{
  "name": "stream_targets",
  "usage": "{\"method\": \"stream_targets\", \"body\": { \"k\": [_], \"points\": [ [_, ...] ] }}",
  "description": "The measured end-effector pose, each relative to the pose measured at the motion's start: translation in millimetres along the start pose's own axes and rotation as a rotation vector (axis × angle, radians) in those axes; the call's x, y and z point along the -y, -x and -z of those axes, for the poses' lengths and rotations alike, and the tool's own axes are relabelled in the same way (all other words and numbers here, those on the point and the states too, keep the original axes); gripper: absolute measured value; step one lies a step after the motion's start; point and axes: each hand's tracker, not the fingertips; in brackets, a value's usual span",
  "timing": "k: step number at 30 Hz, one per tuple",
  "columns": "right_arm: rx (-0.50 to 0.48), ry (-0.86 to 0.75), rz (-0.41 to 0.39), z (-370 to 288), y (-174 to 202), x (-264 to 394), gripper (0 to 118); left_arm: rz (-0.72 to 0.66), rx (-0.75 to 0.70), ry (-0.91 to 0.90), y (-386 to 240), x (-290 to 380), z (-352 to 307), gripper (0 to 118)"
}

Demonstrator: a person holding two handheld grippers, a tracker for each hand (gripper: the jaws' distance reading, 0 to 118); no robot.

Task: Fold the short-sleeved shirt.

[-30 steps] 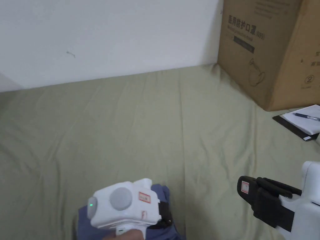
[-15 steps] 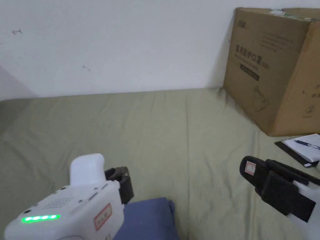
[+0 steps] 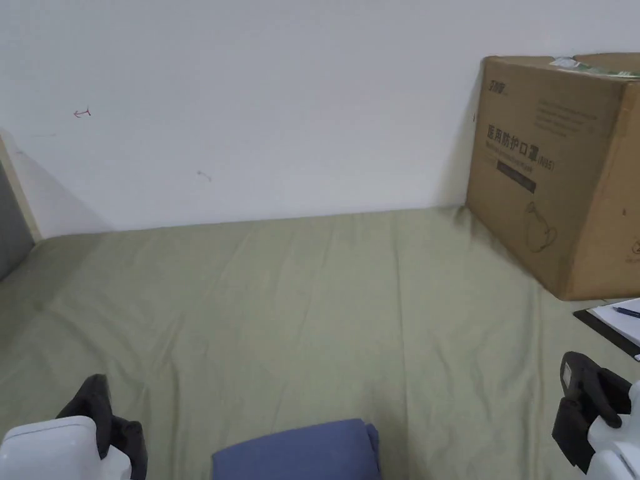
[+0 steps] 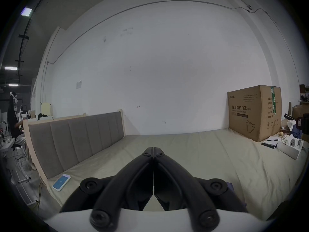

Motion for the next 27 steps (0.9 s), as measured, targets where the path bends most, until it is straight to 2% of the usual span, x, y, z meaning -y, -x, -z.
{"method": "stream_targets", "body": {
  "k": [2, 4, 6, 7, 9, 10, 11, 12, 14, 15, 16, 18, 19, 20, 21, 23, 24, 25, 27],
  "points": [
    [-0.036, -0.021, 0.037, -1, 4, -10, 0, -0.036, -0.015, 0.020, 4, -2, 3, 0],
    [-0.176, 0.001, 0.044, 15, 14, -18, 0, -0.087, 0.005, 0.071, 13, -4, 10, 0],
    [-0.316, 0.169, -0.004, 54, 37, -16, 0, -0.120, 0.046, 0.141, 22, -2, 20, 0],
    [-0.386, 0.325, -0.048, 83, 53, -8, 0, -0.122, 0.074, 0.191, 27, 1, 26, 0],
    [-0.521, 0.838, -0.120, 147, 88, 28, 0, -0.135, 0.129, 0.274, 34, 13, 34, 0],
    [-0.544, 1.048, -0.129, 168, 102, 53, 0, -0.142, 0.142, 0.302, 37, 20, 38, 0],
    [-0.553, 1.124, -0.101, 177, 112, 85, 0, -0.163, 0.165, 0.340, 40, 28, 42, 0],
    [-0.548, 1.124, -0.119, 187, 121, 104, 0, -0.189, 0.187, 0.378, 42, 36, 46, 0],
    [-0.491, 1.060, -0.305, 195, 137, 134, 0, -0.276, 0.243, 0.474, 48, 56, 61, 0],
    [-0.490, 1.081, -0.360, 200, 140, 146, 0, -0.305, 0.276, 0.535, 49, 67, 73, 0],
    [-0.507, 1.094, -0.352, 196, 138, 160, 0, -0.342, 0.310, 0.613, 50, 78, 87, 0],
    [-0.463, 1.066, -0.270, 197, 138, 155, 0, -0.451, 0.404, 0.787, 51, 103, 115, 0],
    [-0.463, 1.083, -0.293, 195, 142, 151, 0, -0.529, 0.450, 0.845, 50, 118, 128, 1],
    [-0.477, 1.086, -0.368, 193, 145, 149, 0, -0.576, 0.517, 0.900, 48, 132, 141, 6],
    [-0.491, 1.078, -0.424, 193, 149, 151, 0, -0.626, 0.569, 0.940, 46, 143, 153, 19],
    [-0.481, 1.080, -0.446, 195, 155, 155, 0, -0.687, 0.656, 1.039, 39, 165, 175, 83],
    [-0.477, 1.085, -0.439, 201, 156, 157, 0, -0.725, 0.704, 1.051, 35, 175, 184, 107],
    [-0.475, 1.093, -0.442, 203, 157, 157, 0, -0.771, 0.759, 1.070, 30, 183, 189, 117],
    [-0.494, 1.123, -0.457, 213, 157, 158, 0, -0.917, 0.846, 1.149, 23, 202, 209, 117]
  ]
}}
